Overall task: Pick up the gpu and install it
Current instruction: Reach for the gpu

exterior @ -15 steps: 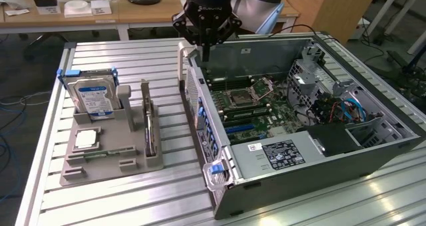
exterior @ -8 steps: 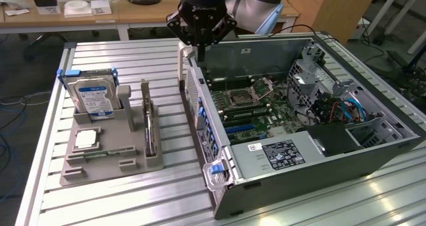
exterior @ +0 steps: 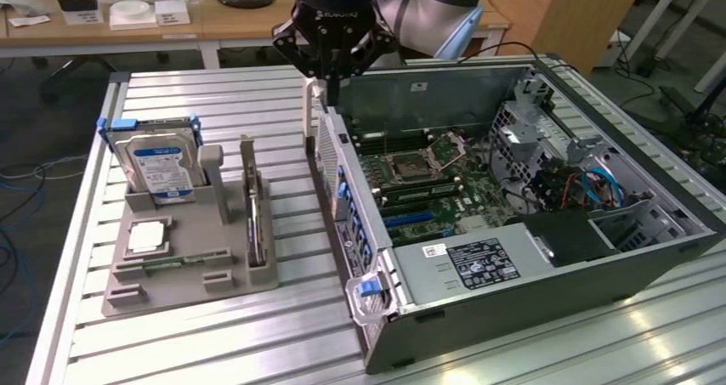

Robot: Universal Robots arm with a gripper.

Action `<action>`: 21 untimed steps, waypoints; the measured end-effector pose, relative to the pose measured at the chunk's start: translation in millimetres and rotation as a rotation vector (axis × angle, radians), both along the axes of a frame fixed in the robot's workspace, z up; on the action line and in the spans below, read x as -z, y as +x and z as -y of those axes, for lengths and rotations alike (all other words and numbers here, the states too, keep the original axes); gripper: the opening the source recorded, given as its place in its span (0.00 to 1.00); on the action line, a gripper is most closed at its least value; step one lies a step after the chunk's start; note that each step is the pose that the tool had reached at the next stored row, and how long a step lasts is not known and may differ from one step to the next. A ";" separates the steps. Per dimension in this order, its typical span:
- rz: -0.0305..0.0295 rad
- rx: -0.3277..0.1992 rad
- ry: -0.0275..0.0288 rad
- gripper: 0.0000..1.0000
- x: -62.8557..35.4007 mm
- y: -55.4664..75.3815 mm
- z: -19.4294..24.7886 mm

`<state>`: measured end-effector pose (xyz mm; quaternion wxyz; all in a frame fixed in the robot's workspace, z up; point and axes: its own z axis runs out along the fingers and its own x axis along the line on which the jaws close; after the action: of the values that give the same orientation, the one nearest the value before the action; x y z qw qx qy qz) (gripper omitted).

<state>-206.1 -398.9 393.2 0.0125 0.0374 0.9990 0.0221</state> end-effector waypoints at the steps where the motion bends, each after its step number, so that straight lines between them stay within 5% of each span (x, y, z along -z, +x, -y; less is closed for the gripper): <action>1: 0.0000 0.000 0.0000 0.11 0.0 -1.4 0.0; 21: 0.0000 0.000 0.0000 0.11 0.1 -29.9 0.0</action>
<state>-236.0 -398.9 393.1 0.0125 0.0374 0.9990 0.0221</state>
